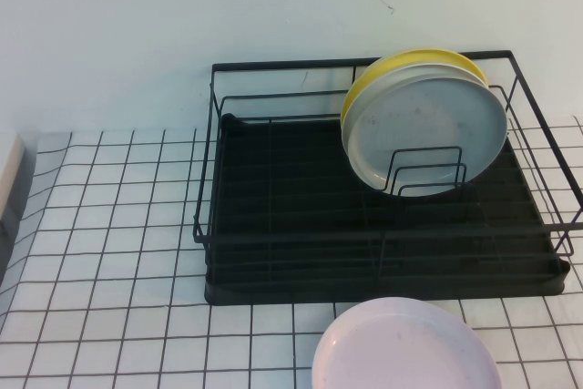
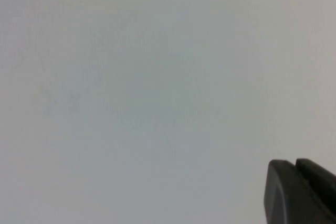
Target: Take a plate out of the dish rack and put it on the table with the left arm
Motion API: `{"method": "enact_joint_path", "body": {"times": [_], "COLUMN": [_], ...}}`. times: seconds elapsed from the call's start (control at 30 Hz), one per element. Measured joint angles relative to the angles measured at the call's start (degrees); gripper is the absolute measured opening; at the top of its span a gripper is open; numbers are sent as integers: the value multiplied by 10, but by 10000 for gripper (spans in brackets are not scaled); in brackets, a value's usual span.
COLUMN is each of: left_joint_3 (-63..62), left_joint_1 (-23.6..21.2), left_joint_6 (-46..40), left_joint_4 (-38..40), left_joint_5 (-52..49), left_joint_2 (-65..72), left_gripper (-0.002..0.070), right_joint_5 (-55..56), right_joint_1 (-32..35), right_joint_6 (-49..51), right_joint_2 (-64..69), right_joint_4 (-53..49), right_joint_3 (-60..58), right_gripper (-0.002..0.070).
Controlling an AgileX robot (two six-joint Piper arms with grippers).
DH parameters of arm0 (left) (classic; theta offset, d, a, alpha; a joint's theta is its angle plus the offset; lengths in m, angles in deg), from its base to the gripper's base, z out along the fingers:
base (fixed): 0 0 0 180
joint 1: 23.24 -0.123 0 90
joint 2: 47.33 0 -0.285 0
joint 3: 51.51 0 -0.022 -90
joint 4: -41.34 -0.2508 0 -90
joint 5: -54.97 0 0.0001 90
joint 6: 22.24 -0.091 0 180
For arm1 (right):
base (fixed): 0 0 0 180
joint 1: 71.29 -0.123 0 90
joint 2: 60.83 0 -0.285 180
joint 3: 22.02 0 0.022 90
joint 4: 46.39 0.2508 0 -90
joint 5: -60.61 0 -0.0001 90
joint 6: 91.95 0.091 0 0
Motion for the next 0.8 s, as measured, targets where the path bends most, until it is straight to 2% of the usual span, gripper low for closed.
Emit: {"method": "enact_joint_path", "body": {"times": [0.13,0.23,0.43,0.5,0.67,0.8], "left_joint_3": [0,-2,-126,-184,-293,-357], "left_joint_1": [0,0,0,0,0,0], "left_joint_6": [2,13,21,21,10,-48], "left_joint_4": [6,35,66,68,67,73], "left_joint_5": [64,45,-277,-350,-495,-554], "left_joint_2": [0,0,8,33,136,226], "left_gripper": [-4,-4,-4,-4,-4,-4], "right_joint_5": [0,0,0,0,0,0], "right_joint_1": [0,0,0,0,0,0], "right_joint_6": [0,0,0,0,0,0], "right_joint_2": [0,0,0,0,0,0], "right_joint_4": [0,0,0,0,0,0], "right_joint_3": [0,0,0,0,0,0], "right_gripper": [-3,-3,-3,-3,-3,-3]}}
